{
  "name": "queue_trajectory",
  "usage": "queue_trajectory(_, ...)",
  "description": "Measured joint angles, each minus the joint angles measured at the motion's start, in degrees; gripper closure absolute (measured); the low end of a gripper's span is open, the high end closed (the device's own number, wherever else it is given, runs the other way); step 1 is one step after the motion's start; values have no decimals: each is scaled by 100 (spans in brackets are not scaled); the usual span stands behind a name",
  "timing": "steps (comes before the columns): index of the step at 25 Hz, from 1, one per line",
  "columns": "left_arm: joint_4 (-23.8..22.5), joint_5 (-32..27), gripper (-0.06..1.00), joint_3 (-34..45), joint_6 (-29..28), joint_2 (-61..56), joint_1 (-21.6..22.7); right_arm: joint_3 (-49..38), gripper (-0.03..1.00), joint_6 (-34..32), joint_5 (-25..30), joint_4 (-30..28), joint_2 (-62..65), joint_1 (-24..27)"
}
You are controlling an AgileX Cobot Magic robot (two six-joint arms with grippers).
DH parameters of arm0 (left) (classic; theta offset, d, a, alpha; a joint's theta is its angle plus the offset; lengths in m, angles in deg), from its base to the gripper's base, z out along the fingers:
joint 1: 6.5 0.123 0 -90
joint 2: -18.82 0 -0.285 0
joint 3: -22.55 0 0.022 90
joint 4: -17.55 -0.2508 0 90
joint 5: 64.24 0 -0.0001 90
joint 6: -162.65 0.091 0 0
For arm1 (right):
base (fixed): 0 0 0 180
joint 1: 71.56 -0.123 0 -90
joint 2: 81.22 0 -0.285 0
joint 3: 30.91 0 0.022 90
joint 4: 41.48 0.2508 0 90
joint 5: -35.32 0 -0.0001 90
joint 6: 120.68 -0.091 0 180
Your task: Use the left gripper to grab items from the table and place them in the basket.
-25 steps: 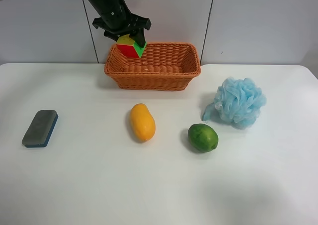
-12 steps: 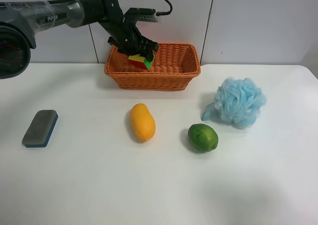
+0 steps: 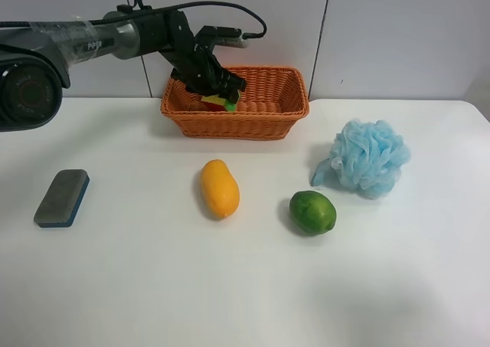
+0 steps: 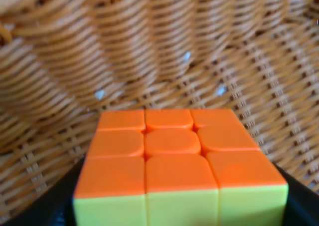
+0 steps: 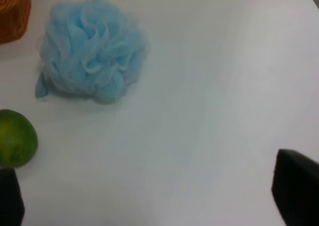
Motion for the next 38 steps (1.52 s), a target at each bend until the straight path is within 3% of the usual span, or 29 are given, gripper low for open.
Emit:
queue_trajectory(2,0,27,7,0,0,0,0,0,-2,0,0,0,0,0)
queue_trajectory(5,0,28,-2,0,0,0,0,0,-2,0,0,0,0,0)
queue_trajectory(11,0,-185,-5,0,0,-149,0,0,-2,0,0,0,0,0)
queue_trajectory(24,14,-3071,-5,-12,-110,-1580,234,0,-2,0,0,0,0,0)
queue_trajectory(27,14,-3274,-5,73,-115,-1893,386,0,-2,0,0,0,0,0)
queue_trajectory(35,14,-3294,-5,1866,-30,-3213,684,0,-2,0,0,0,0,0)
queue_trajectory(38,14,-2987,-5,3138,59,-4000,830,0,-2,0,0,0,0,0)
